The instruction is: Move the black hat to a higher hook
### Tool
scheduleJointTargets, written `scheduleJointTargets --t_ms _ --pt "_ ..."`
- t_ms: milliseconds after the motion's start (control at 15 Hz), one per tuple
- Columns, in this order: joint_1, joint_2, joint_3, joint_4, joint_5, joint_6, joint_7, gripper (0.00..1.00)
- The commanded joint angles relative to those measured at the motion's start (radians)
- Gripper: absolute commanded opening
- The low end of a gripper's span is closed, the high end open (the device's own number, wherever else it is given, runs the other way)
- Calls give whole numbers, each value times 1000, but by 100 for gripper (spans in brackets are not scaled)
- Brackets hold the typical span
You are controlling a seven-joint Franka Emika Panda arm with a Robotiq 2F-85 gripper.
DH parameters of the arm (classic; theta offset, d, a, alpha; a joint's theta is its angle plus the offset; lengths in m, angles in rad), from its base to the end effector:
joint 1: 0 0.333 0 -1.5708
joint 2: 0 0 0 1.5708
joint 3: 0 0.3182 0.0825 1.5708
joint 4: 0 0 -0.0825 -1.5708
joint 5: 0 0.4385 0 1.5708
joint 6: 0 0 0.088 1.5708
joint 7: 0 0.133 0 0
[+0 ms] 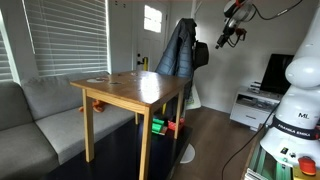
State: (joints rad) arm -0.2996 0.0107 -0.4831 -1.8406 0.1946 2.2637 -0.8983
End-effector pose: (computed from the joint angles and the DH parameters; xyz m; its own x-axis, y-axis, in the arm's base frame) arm 0.4778 -0.4613 0.5232 0.9209 0.0608 0.3851 -0.0160 -0.9811 0.1931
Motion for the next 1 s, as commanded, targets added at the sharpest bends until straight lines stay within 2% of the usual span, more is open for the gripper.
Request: scheduleJointTargets --t_ms 0,333,733,933 --pt "-37 2 36 6 0 -4 1 100" --pt "-42 47 55 50 32 36 43 100" --pt "-61 136 86 148 27 44 202 100" --pt "-88 182 106 200 55 50 241 100"
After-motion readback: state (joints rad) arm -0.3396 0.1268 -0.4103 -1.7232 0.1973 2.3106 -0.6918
